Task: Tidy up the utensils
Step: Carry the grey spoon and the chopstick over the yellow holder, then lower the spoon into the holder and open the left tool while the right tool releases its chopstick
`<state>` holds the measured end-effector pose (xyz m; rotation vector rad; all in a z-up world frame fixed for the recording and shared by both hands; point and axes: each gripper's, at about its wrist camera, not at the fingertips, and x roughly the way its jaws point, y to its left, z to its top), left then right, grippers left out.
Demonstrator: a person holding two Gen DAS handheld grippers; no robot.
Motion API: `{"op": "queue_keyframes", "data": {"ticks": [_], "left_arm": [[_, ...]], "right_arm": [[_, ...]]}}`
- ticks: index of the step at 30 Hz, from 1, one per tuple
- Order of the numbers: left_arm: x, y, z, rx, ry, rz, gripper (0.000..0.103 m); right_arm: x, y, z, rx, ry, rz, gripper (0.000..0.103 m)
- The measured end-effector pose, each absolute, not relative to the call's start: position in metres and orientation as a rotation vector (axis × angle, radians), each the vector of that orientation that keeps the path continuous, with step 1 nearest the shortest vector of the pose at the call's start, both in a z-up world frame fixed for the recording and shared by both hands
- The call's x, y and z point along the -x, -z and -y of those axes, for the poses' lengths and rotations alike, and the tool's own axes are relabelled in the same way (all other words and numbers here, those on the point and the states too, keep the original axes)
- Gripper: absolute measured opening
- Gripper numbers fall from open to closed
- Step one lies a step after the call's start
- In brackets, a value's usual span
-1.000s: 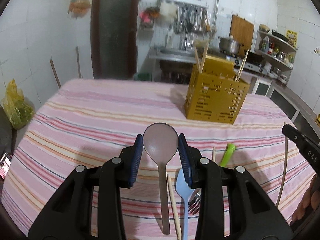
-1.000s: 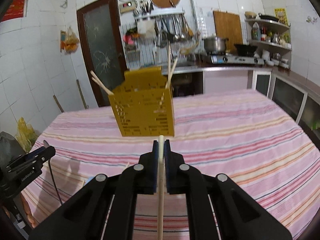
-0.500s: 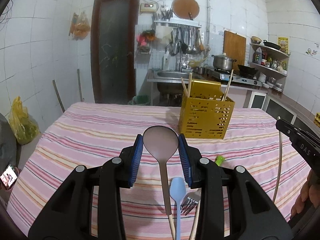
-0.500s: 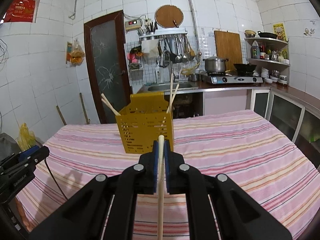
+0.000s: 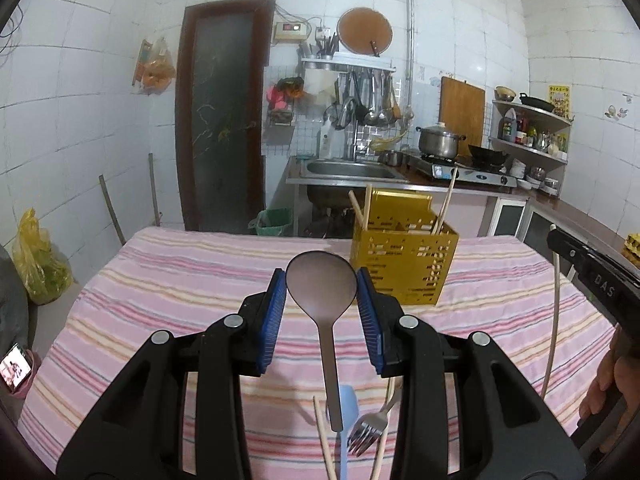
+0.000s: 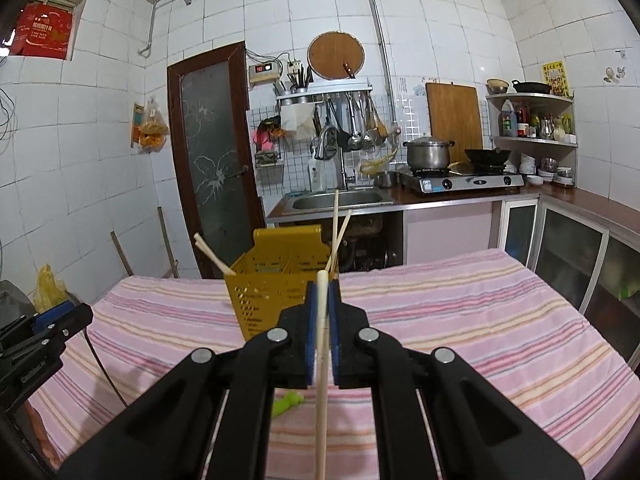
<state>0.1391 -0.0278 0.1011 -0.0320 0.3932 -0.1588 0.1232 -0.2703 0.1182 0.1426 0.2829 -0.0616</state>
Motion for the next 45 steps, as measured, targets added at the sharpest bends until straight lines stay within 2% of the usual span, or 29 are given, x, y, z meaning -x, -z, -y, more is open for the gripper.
{"op": "queue_keyframes", "data": {"ticks": [9,25,29,36,45], "left_arm": [[-0.165,-0.134,0.043,0.025,0.209,-0.321,0.035],[-0.261,-0.203,0.104,0.017,0.254,-0.141,0.035],[-0.296,-0.193,0.114,0.008,0.252,-0.135,0.035],[-0.357,-0.143,0.126,0.014,0.249,-0.179,0.035],[-0.375,-0.101,0.124,-0.003,0.226,-0.229,0.035]], "right_arm": [[-0.150,-0.145,0.278,-0.142,0.072,-0.220,0.006],[-0.246,-0.224,0.296,-0.155,0.093,0.034,0.006],[-0.272,-0.224,0.299,-0.162,0.096,0.099,0.006],[-0.315,-0.198,0.302,-0.162,0.096,0.153,0.006],[-0.339,-0.150,0.297,-0.156,0.072,0.080,0.006]]}}
